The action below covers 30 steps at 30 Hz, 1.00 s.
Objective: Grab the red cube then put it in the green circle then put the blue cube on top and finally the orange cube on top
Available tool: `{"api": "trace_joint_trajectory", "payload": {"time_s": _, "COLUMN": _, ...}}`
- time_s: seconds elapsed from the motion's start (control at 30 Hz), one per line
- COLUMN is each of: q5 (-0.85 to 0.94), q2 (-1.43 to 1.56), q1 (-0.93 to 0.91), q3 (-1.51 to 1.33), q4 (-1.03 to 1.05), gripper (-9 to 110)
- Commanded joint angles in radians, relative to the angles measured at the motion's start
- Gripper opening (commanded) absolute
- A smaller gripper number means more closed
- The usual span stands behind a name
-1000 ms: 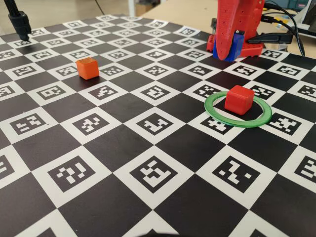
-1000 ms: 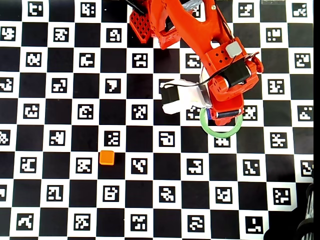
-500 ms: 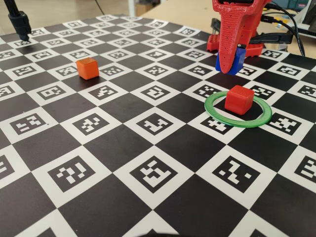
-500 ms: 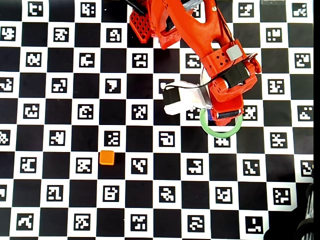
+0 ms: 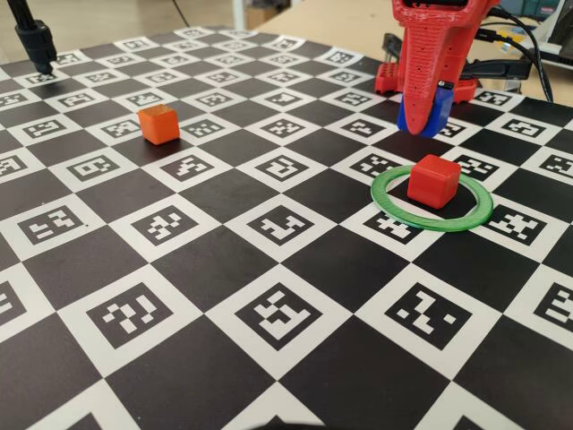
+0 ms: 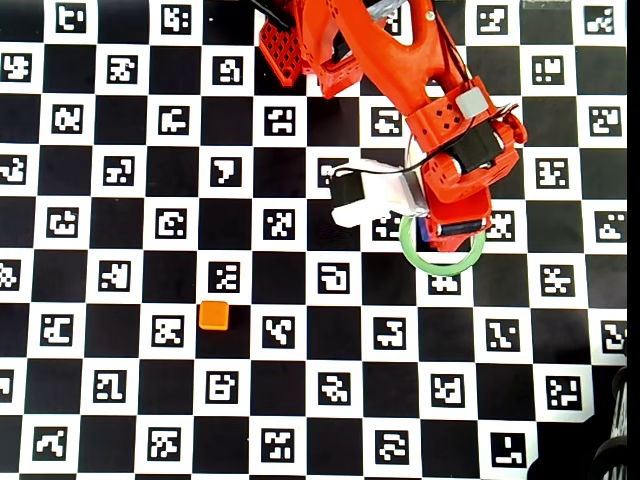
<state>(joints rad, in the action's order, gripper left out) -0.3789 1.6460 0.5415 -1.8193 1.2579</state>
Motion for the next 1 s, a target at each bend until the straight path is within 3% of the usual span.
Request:
{"api": "trace_joint_trajectory", "payload": {"time_s": 0.0, "q5": -0.041, "q2": 0.003, "q1": 0.017, "q3": 0.043, "q4": -0.015, "gripper": 12}}
{"api": "trace_joint_trajectory", "payload": {"time_s": 0.97, "q5": -0.176, "q2": -0.081, "q1": 0.098, "q3": 0.146, "q4": -0.067, "gripper": 11}}
